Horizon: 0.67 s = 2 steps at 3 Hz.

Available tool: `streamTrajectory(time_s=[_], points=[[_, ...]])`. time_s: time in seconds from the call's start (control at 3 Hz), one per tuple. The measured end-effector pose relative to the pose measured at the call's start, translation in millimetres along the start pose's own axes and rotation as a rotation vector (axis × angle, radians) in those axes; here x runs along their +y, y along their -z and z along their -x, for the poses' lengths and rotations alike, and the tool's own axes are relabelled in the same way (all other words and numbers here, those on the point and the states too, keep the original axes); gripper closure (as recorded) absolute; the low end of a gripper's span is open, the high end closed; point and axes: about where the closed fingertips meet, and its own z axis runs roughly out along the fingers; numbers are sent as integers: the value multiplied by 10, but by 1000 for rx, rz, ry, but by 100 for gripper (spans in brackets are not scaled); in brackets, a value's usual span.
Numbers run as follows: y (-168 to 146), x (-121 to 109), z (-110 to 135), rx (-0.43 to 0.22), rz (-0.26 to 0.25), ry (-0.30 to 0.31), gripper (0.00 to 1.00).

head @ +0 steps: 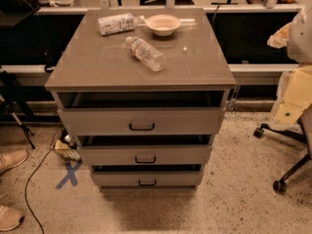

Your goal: Open bottom drawer

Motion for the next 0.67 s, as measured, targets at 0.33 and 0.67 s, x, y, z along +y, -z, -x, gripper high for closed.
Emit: streamTrajectory(time_s=[0.33,0.67], points=[[0,0,-1,0,0,0,0],[36,56,-153,8,-4,-42,0]])
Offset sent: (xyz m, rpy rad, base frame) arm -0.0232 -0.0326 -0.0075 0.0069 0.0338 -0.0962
